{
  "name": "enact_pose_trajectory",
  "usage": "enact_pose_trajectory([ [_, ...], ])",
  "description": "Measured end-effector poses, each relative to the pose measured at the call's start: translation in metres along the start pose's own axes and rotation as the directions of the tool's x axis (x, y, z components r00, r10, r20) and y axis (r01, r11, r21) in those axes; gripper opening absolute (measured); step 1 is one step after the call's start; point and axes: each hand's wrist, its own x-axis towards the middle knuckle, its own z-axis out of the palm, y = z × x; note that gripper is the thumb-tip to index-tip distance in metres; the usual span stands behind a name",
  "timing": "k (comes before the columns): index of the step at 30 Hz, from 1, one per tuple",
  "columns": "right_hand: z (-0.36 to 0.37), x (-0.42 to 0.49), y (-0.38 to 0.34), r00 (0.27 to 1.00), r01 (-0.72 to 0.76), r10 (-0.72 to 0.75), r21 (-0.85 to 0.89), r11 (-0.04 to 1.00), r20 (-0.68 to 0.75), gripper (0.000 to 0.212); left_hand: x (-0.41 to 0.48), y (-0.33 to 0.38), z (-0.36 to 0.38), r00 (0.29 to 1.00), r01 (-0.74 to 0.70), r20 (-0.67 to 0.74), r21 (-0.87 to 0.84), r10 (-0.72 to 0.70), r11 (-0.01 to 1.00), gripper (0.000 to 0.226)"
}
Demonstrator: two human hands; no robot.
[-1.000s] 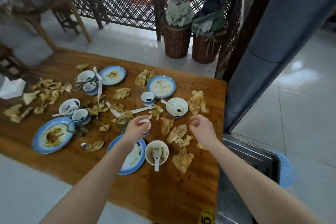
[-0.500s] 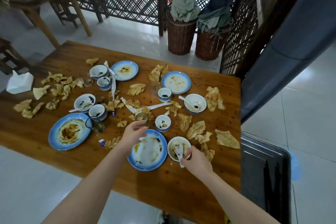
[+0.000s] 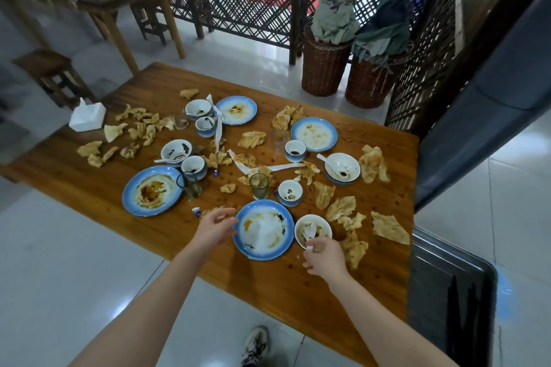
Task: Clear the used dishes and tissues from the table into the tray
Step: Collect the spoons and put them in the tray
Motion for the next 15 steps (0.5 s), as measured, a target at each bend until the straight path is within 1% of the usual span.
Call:
enact_pose_trajectory([
  [3, -0.003, -0.006, -0.009, 0.993, -0.050, 0.068, 0.178, 0.983, -0.096, 0.024, 0.003, -0.004, -0.018, 1.000, 0.022, -0.019, -0.033, -0.022, 0.999, 0.029],
  [4, -0.004, -0.009, -0.013, 0.987, -0.042, 0.074, 0.216, 0.976, -0.145, 0.022, 0.006, -0.003, -0.025, 0.999, 0.031, -0.024, -0.034, -0.032, 0.999, 0.030],
  [7, 0.001, -0.015, -0.032, 0.941, 0.075, 0.009, 0.234, 0.969, -0.339, 0.017, 0.023, 0.003, -0.048, 0.999, 0.042, -0.015, -0.046, -0.043, 0.998, 0.027],
  [8, 0.003, -0.016, -0.040, 0.927, 0.107, -0.008, 0.244, 0.964, -0.374, 0.015, 0.030, 0.006, -0.056, 0.999, 0.033, -0.003, -0.057, -0.033, 0.998, 0.026],
  [11, 0.024, -0.014, -0.070, 0.918, 0.196, -0.062, 0.311, 0.930, -0.392, 0.007, 0.055, 0.019, -0.086, 1.000, 0.004, -0.003, -0.091, -0.004, 0.996, 0.026],
  [13, 0.047, -0.010, -0.091, 0.932, 0.219, -0.100, 0.320, 0.922, -0.349, 0.006, 0.074, 0.029, -0.109, 1.000, -0.016, -0.029, -0.118, 0.013, 0.993, 0.027],
  [15, 0.071, -0.004, -0.113, 0.956, 0.199, -0.091, 0.388, 0.900, -0.280, 0.009, 0.093, 0.037, -0.131, 0.999, -0.036, -0.036, -0.113, 0.033, 0.993, 0.025],
])
